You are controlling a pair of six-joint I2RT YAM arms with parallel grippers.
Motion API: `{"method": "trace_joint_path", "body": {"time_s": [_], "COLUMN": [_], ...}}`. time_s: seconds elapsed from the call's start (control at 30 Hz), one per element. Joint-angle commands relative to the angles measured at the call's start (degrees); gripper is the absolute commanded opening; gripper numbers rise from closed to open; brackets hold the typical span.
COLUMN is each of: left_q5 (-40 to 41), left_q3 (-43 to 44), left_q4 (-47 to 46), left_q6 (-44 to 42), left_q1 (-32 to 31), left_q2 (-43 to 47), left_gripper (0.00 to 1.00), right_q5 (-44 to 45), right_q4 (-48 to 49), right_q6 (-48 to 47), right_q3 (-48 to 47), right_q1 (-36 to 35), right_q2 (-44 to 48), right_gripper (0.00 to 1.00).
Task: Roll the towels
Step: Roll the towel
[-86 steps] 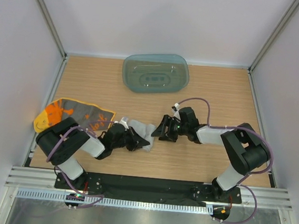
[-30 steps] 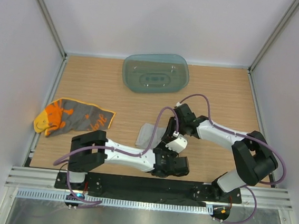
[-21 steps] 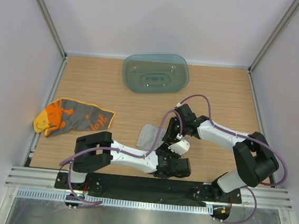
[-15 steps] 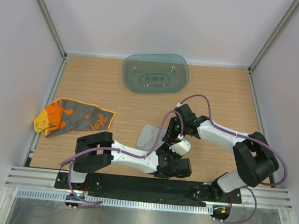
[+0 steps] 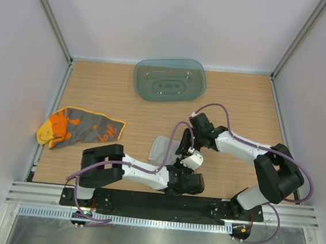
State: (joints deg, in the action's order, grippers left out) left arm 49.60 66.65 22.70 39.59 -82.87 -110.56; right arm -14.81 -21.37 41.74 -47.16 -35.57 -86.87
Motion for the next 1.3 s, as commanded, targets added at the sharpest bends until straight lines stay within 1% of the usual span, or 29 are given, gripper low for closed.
{"method": "trace_joint_path", "body": {"time_s": [0.0,0.03,0.07,0.1,0.13,0.17,0.2,0.27,0.33,0.37,0.5,0.57,0.6,0.67,0.73,0.93,1.07,1.2,1.27], "left_q5": [-1.8,-2.9,-4.0,-7.5,-9.5,-11.8,-15.1,-18.1,-21.0,-21.5,-23.0,-23.2,-23.2,-23.3,-23.5,-23.9,-24.5,-26.9,-30.2], "left_q3": [-5.4,-7.1,-10.6,-12.9,-15.0,-17.1,-21.1,-24.2,-26.9,-27.4,-28.9,-29.5,-29.6,-30.0,-30.3,-31.2,-31.3,-32.2,-33.5], "left_q4": [-4.1,-5.3,-8.3,-10.5,-12.6,-14.7,-18.7,-21.5,-22.4,-23.7,-23.6,-23.4,-23.4,-23.4,-23.4,-23.6,-23.8,-26.1,-28.8], "left_q6": [2.7,2.8,2.8,2.8,2.5,2.2,2.3,2.8,2.9,3.0,3.8,3.8,3.9,4.0,4.1,4.4,4.4,4.0,4.4], "left_q1": [3.1,3.6,3.9,4.4,5.6,6.1,6.7,8.6,9.7,10.6,12.0,12.3,12.4,12.5,12.5,12.5,12.5,13.3,14.6], "left_q2": [4.1,5.3,8.6,10.2,13.9,15.6,17.6,21.8,23.6,25.0,27.3,28.0,28.6,29.0,29.1,29.8,30.6,31.5,31.8], "left_gripper": [0.02,0.01,0.00,0.00,0.00,0.00,0.00,0.00,0.00,0.00,0.00,0.00,0.00,0.00,0.00,0.00,0.00,0.00,0.00], "right_q5": [-4.3,-4.2,-4.3,-4.3,-4.3,-4.2,-4.0,-3.8,-3.6,-3.6,-1.8,-1.9,-1.8,-2.4,-2.1,-0.5,4.8,9.1,8.9], "right_q4": [-1.0,-0.6,-0.4,-0.2,-0.1,-0.3,-0.3,-0.3,-0.6,-0.8,-2.4,-2.5,-2.5,-1.9,-2.1,-3.9,-7.5,-8.5,-7.7], "right_q6": [-1.3,-1.3,-1.4,-1.6,-2.0,-2.3,-2.5,-3.2,-3.6,-3.8,-5.5,-6.1,-6.7,-7.2,-7.8,-8.6,-9.8,-9.2,-9.0], "right_q3": [-0.9,-0.7,-0.7,-0.7,-0.9,-1.1,-1.3,-1.9,-2.6,-2.9,-4.7,-4.6,-4.6,-4.6,-5.0,-6.7,-9.1,-9.1,-8.1], "right_q1": [-0.6,-0.5,-0.6,-0.6,-0.6,-0.5,-0.3,-0.1,0.5,0.7,2.3,4.6,5.6,8.3,9.7,14.1,16.1,17.6,17.6], "right_q2": [0.1,-0.1,-0.4,-1.1,-1.6,-2.1,-3.3,-4.3,-5.5,-5.9,-6.9,-7.6,-8.0,-9.2,-9.8,-10.3,-8.3,-3.5,0.3], "right_gripper": [0.06,0.07,0.08,0.09,0.12,0.14,0.16,0.23,0.26,0.28,0.33,0.39,0.45,0.47,0.54,0.59,0.62,0.63,0.63]}}
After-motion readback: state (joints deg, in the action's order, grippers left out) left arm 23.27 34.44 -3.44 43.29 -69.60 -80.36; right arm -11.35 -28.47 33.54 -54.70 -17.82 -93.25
